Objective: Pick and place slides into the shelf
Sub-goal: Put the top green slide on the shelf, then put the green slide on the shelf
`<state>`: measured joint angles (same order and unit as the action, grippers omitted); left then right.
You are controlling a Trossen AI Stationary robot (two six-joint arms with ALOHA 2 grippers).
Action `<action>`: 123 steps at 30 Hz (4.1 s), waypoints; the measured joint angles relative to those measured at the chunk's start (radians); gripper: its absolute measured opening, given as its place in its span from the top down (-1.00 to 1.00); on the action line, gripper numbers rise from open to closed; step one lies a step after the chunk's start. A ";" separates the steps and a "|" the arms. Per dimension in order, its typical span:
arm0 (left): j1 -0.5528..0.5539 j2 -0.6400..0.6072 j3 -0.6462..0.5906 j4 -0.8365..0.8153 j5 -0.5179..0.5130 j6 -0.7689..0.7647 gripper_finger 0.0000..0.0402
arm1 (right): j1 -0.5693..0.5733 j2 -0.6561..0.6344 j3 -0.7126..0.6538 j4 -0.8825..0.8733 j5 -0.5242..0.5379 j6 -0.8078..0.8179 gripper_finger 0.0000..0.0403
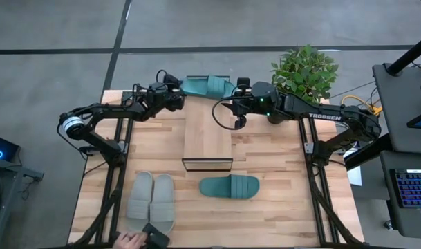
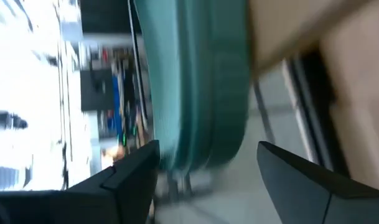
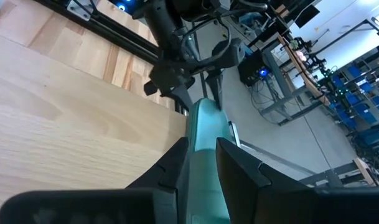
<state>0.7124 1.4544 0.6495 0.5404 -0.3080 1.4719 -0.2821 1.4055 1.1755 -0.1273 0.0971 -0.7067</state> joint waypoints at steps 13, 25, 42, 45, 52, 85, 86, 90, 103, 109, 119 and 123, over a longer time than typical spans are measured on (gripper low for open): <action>-0.001 -0.049 -0.004 -0.009 -0.216 -0.083 -0.31 | 0.000 0.000 0.000 0.000 0.008 0.000 0.65; -0.001 -0.280 -0.115 -0.021 -0.247 -0.288 -0.31 | -0.007 -0.012 -0.011 -0.076 0.011 0.025 0.65; -0.002 -0.586 -0.240 -0.018 0.030 -0.450 -0.31 | -0.059 0.005 -0.212 0.060 0.087 0.091 0.83; -0.002 -0.592 -0.243 -0.019 0.031 -0.450 -0.31 | -0.067 0.004 -0.233 0.099 0.087 0.089 0.90; -0.001 -0.575 -0.243 -0.019 0.033 -0.473 -0.31 | -0.091 0.021 -0.248 0.107 0.086 0.103 0.96; -0.001 -0.543 -0.243 -0.018 0.027 -0.474 -0.31 | -0.204 0.116 -0.245 0.213 0.080 0.078 0.96; -0.001 -0.541 -0.243 -0.017 0.027 -0.474 -0.31 | -0.206 0.116 -0.245 0.213 0.080 0.078 0.96; -0.001 -0.540 -0.243 -0.017 0.027 -0.474 -0.31 | -0.209 0.116 -0.245 0.213 0.080 0.078 0.96; -0.001 -0.540 -0.243 -0.018 0.027 -0.475 -0.31 | -0.211 0.115 -0.245 0.216 0.080 0.083 0.96; -0.001 -0.540 -0.243 -0.018 0.027 -0.475 -0.31 | -0.210 0.093 -0.245 0.214 0.080 0.104 0.94; -0.001 -0.540 -0.243 -0.019 0.027 -0.474 -0.31 | -0.192 0.031 -0.242 0.209 0.081 0.130 0.63; -0.001 -0.540 -0.243 -0.018 0.027 -0.474 -0.31 | -0.191 0.032 -0.242 0.206 0.079 0.145 0.48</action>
<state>0.7113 0.9142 0.4061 0.5220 -0.2806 0.9976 -0.4736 1.4375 0.9337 0.0789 0.1760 -0.5612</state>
